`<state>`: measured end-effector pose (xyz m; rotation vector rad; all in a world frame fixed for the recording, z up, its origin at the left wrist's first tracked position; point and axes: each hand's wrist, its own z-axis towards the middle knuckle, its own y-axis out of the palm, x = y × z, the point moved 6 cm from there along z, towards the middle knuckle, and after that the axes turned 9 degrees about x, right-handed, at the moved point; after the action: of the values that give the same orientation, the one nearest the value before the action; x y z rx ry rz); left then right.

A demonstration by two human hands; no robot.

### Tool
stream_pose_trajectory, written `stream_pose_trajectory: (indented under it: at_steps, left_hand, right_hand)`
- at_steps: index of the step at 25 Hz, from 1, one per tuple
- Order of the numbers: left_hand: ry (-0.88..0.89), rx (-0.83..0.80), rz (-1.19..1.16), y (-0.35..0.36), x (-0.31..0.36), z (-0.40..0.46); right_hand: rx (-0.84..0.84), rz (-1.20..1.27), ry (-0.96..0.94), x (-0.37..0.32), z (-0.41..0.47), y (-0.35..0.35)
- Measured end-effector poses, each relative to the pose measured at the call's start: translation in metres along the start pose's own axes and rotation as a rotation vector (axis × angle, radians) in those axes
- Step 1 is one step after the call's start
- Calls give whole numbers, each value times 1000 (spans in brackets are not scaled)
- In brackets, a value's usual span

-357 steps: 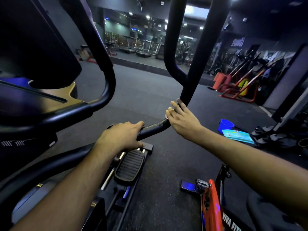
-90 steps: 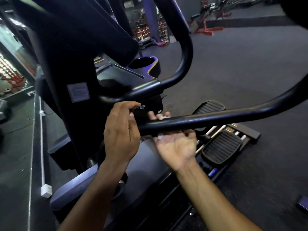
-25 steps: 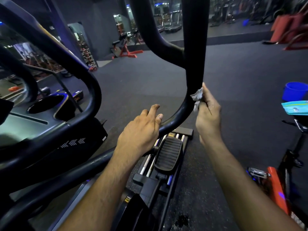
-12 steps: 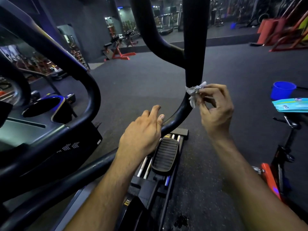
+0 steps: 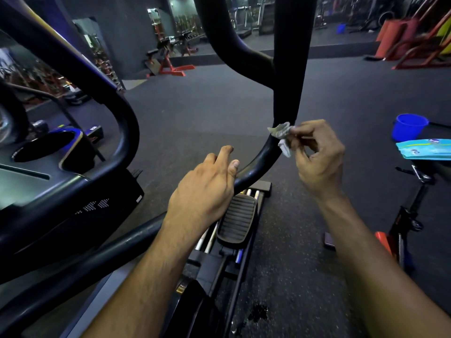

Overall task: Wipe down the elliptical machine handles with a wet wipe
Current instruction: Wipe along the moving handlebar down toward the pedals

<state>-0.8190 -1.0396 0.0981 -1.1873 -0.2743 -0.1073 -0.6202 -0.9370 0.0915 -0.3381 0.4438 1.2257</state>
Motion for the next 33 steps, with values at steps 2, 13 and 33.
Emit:
stream_pose_trajectory:
  at_steps: [2, 13, 33]
  left_hand:
    - [-18, -4, -8, 0, -1, 0]
    - [-30, -8, -21, -1, 2, -2]
    - [-21, 65, -95, -52, -60, -49]
  right_hand:
    - [-18, 53, 193, 13, -27, 8]
    - [51, 106, 197, 9, 20, -1]
    - [-72, -180, 173, -31, -88, 40]
